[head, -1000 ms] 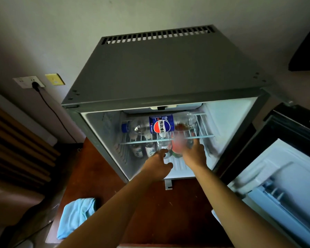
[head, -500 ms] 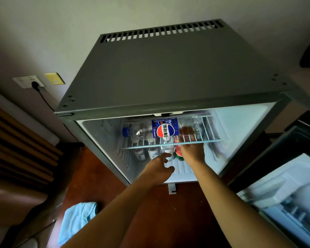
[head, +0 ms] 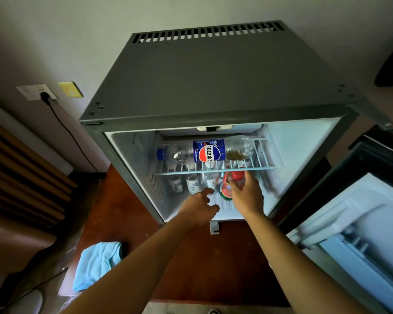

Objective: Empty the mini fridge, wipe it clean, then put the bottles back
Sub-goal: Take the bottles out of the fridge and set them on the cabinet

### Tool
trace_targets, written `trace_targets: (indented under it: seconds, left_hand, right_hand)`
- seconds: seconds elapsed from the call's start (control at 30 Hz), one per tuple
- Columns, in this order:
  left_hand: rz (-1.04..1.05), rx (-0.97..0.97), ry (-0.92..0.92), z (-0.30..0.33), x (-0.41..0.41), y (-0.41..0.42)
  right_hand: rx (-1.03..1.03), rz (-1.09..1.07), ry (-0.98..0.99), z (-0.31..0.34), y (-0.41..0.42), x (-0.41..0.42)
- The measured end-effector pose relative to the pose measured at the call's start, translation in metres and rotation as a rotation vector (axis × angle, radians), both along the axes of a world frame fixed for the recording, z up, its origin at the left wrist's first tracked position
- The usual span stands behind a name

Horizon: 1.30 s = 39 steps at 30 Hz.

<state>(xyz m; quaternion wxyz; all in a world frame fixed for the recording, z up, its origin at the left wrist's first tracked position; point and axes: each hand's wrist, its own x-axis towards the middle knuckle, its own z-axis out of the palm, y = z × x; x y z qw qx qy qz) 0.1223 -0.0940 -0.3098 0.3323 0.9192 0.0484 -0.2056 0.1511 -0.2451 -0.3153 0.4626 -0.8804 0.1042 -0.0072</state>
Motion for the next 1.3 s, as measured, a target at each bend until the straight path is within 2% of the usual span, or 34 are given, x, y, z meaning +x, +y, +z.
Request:
trace_targets:
  seconds: [0.33,0.67,0.87,1.13,1.3]
  left_hand:
    - [-0.022,0.017,-0.034,0.001,-0.031,0.002]
    - [0.138,0.061,-0.100,0.002,-0.063,0.054]
    - [0.260,0.141,-0.093,-0.002,-0.097,0.102]
    - [0.445,0.141,-0.082,-0.005,-0.139,0.159]
    - [0.504,0.162,-0.111,-0.006,-0.152,0.196]
  right_hand:
    - [-0.010,0.028,0.042,0.001,0.007,-0.037]
    - [0.144,0.105,0.081,0.013,0.068,-0.060]
    - [0.112,0.249,0.069,0.017,0.118,-0.080]
    - [0.072,0.511,-0.016,0.016,0.181,-0.108]
    - [0.159,0.617,0.019,0.018,0.224,-0.109]
